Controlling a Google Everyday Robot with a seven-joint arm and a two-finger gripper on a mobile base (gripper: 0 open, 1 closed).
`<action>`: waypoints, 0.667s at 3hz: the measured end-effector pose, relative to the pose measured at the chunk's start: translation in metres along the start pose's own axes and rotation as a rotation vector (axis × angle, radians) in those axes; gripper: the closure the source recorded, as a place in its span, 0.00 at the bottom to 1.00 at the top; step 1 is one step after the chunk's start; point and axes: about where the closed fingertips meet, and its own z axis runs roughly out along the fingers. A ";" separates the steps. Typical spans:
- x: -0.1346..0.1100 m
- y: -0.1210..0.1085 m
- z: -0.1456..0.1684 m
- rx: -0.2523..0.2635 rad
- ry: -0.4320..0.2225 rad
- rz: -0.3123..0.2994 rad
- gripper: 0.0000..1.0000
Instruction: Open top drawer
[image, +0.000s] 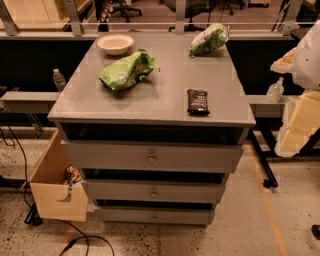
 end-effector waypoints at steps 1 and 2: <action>0.000 0.000 0.000 0.000 0.000 0.000 0.00; 0.002 0.013 0.019 -0.040 -0.028 -0.031 0.00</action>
Offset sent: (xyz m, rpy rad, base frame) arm -0.0267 0.0123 -0.0838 0.0924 0.1175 0.1632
